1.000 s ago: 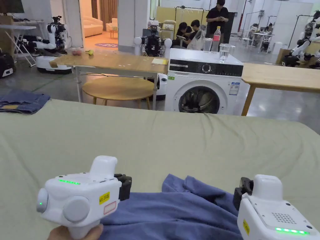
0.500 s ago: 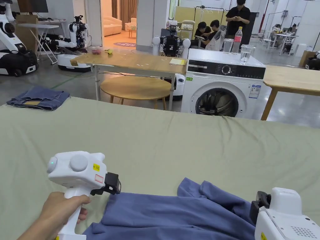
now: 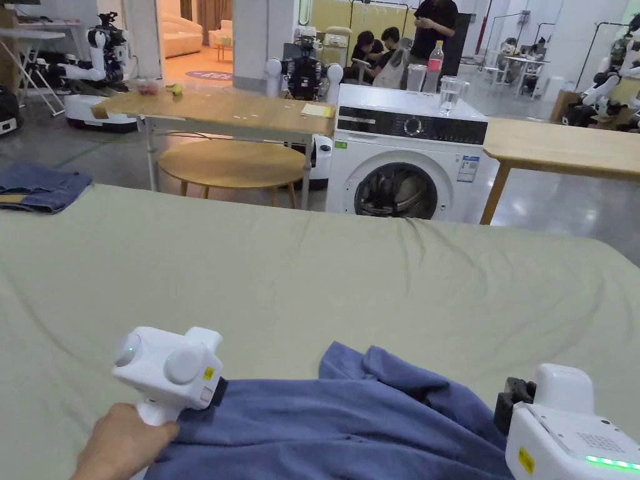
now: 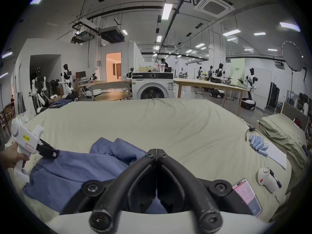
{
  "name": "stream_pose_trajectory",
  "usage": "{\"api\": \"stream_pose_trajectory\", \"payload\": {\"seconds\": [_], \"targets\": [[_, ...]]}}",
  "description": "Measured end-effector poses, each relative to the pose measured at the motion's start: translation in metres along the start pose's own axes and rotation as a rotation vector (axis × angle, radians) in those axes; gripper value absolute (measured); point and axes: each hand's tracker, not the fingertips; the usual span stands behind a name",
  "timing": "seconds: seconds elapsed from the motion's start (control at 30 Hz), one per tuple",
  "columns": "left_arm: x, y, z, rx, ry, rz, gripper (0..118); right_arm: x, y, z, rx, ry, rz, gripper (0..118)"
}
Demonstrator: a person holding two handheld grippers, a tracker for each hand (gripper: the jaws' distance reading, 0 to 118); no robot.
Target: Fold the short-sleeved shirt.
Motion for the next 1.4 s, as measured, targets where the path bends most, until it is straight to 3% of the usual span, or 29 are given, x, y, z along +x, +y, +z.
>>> {"api": "stream_pose_trajectory", "payload": {"seconds": [0.23,0.37,0.47,0.6,0.73,0.77,0.83,0.87,0.9,0.93,0.97,1.03,1.13,1.4], "targets": [[-0.031,-0.019,0.068,0.179,-0.007,0.080,0,0.033,0.016,-0.017,-0.112,0.010,-0.018,3],[-0.045,-0.028,0.080,0.187,0.019,0.097,0,0.042,0.017,-0.039,-0.215,0.038,-0.026,47],[-0.050,-0.035,0.085,0.176,0.043,0.121,0,0.043,0.011,-0.062,-0.337,0.069,0.018,57],[-0.051,-0.043,0.084,0.164,0.036,0.147,0,0.042,-0.011,-0.094,-0.528,0.074,0.072,57],[-0.046,-0.045,0.071,0.146,0.045,0.120,0,0.040,-0.039,-0.115,-0.680,0.195,-0.019,57],[-0.045,-0.045,0.069,0.141,0.042,0.119,0,0.039,-0.044,-0.117,-0.679,0.184,-0.015,57],[-0.039,-0.048,0.069,0.134,0.039,0.115,0,0.032,-0.041,-0.109,-0.621,0.141,0.022,56],[-0.036,-0.049,0.069,0.132,0.037,0.113,0,0.031,-0.039,-0.110,-0.627,0.160,0.021,54],[-0.034,-0.049,0.068,0.131,0.032,0.108,0,0.030,-0.037,-0.111,-0.636,0.253,-0.030,50],[-0.033,-0.049,0.068,0.130,0.030,0.106,0,0.028,-0.036,-0.110,-0.647,0.247,-0.057,28],[-0.038,-0.050,0.064,0.130,0.027,0.106,0,0.025,-0.035,-0.108,-0.636,0.192,-0.015,8],[-0.038,-0.049,0.066,0.140,0.024,0.104,0,0.025,-0.032,-0.103,-0.595,0.198,0.006,8],[-0.042,-0.044,0.080,0.189,0.031,0.107,0,0.033,-0.016,-0.088,-0.474,0.164,-0.026,7],[-0.057,0.002,0.152,0.368,0.025,0.123,0,0.049,0.080,-0.042,-0.171,0.155,-0.055,7]]}}
